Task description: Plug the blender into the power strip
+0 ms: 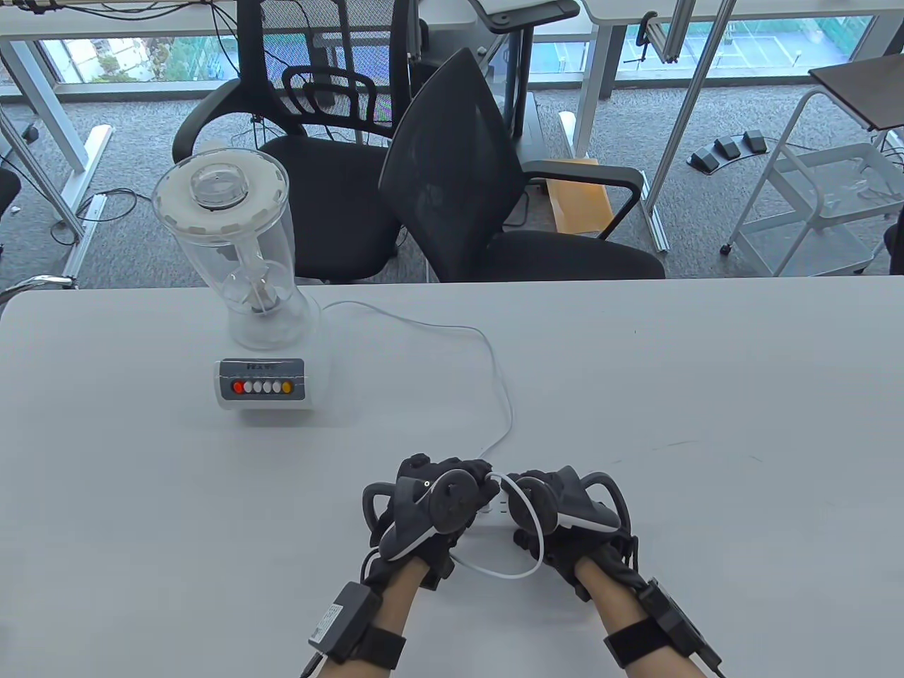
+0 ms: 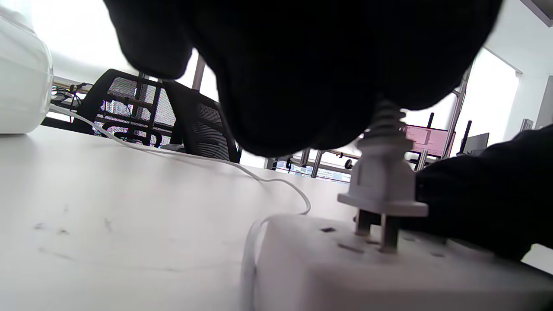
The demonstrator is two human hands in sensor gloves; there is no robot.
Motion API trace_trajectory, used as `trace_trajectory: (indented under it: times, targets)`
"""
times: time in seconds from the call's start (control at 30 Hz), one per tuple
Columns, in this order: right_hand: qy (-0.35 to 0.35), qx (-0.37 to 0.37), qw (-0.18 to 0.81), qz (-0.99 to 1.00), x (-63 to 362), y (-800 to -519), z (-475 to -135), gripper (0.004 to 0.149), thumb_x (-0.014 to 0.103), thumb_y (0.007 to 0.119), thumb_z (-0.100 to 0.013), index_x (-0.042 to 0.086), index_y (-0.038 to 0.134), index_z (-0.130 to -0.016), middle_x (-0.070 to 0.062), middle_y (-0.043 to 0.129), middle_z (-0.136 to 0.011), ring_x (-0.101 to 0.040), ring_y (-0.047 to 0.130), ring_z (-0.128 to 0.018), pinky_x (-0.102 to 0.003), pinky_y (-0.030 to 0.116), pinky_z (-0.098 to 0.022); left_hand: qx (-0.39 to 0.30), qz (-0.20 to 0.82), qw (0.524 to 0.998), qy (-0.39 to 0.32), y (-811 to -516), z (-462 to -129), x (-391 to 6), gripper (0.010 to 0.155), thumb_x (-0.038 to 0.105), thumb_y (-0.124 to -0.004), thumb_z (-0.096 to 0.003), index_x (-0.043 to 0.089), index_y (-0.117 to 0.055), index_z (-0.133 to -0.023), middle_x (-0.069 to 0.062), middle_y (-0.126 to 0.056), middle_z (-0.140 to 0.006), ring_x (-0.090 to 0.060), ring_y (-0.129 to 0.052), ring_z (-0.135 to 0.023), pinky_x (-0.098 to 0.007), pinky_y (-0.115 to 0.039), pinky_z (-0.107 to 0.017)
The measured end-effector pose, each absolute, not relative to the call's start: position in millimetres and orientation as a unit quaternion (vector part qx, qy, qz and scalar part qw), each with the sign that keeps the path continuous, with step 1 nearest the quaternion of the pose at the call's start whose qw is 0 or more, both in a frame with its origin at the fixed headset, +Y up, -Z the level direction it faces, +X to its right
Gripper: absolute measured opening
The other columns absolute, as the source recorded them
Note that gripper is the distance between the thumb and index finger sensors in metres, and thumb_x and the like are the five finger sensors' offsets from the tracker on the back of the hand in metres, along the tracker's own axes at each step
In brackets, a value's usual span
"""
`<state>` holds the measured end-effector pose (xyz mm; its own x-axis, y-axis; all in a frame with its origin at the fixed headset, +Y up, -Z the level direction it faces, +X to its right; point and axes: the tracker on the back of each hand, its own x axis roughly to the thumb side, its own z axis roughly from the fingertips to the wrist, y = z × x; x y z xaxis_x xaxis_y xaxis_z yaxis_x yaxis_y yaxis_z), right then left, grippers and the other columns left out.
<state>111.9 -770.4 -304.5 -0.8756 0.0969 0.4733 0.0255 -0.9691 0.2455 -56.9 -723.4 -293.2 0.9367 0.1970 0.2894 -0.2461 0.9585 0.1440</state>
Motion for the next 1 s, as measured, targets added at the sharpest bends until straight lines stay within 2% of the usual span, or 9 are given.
trace_trajectory:
  times: [0.13,0.2,0.23,0.67,0.77,0.9,1.0]
  targets:
    - [0.123,0.248,0.022,0.961,112.3,-770.6,-304.6,0.083,0.032,0.087,-0.039,0.005,0.052,-0.11,-0.025,0.064,-0.103,-0.048,0.069,-0.088,-0.06,0.068,-0.057,0.084,0.113,0.98,-0.138,-725.7,-292.3,-51.1,0.041,0.061,-0.084,-0.0387,0.043,-0.094,-0.075,0.02,-0.107,-0.065,-0.004,-0.111,-0.045,-0.051,-0.08,-0.067]
    - [0.124,0.249,0.023,0.96,112.7,-771.0,-304.7,0.083,0.032,0.087,-0.04,0.006,0.052,-0.11,-0.025,0.063,-0.103,-0.047,0.069,-0.088,-0.06,0.068,-0.057,0.038,0.123,0.984,-0.127,-732.8,-292.9,-49.7,0.042,0.06,-0.087,-0.0368,0.042,-0.094,-0.074,0.019,-0.107,-0.067,-0.005,-0.11,-0.048,-0.054,-0.079,-0.068]
    - [0.123,0.247,0.027,0.961,113.3,-771.3,-304.9,0.083,0.032,0.087,-0.039,0.006,0.052,-0.11,-0.025,0.063,-0.103,-0.048,0.069,-0.088,-0.06,0.068,-0.057,0.064,0.15,0.978,-0.131,-735.5,-290.2,-47.9,0.042,0.058,-0.089,-0.0358,0.04,-0.095,-0.073,0.016,-0.107,-0.066,-0.008,-0.11,-0.047,-0.056,-0.078,-0.067]
    - [0.12,0.246,0.042,0.961,119.5,-776.0,-302.7,0.084,0.034,0.085,-0.042,0.008,0.046,-0.111,-0.025,0.058,-0.107,-0.047,0.064,-0.09,-0.063,0.065,-0.058,0.035,0.171,0.979,-0.103,-740.7,-288.9,-56.2,0.046,0.057,-0.086,-0.0354,0.039,-0.092,-0.077,0.015,-0.105,-0.069,-0.014,-0.109,-0.052,-0.056,-0.076,-0.066]
    - [0.122,0.249,0.036,0.96,120.3,-776.7,-302.2,0.085,0.036,0.084,-0.043,0.008,0.043,-0.112,-0.025,0.056,-0.108,-0.047,0.063,-0.091,-0.063,0.065,-0.059,0.025,0.168,0.979,-0.11,-740.4,-289.6,-57.0,0.048,0.057,-0.084,-0.037,0.039,-0.091,-0.081,0.014,-0.104,-0.072,-0.015,-0.109,-0.053,-0.055,-0.077,-0.065]
    - [0.128,0.253,0.044,0.958,125.7,-776.7,-304.2,0.091,0.041,0.083,-0.043,0.005,0.038,-0.113,-0.029,0.047,-0.111,-0.052,0.059,-0.095,-0.066,0.063,-0.059,-0.002,0.172,0.977,-0.125,-738.2,-288.1,-62.2,0.062,0.056,-0.082,-0.0401,0.034,-0.078,-0.098,0.01,-0.1,-0.082,-0.019,-0.106,-0.064,-0.055,-0.075,-0.066]
    - [0.134,0.25,0.063,0.957,132.1,-773.7,-306.7,0.095,0.044,0.084,-0.042,0.003,0.035,-0.113,-0.031,0.042,-0.112,-0.056,0.057,-0.096,-0.068,0.062,-0.059,0.016,0.168,0.979,-0.115,-732.8,-282.9,-74.0,0.064,0.056,-0.081,-0.0407,0.033,-0.076,-0.1,0.009,-0.098,-0.086,-0.021,-0.104,-0.069,-0.057,-0.073,-0.067]
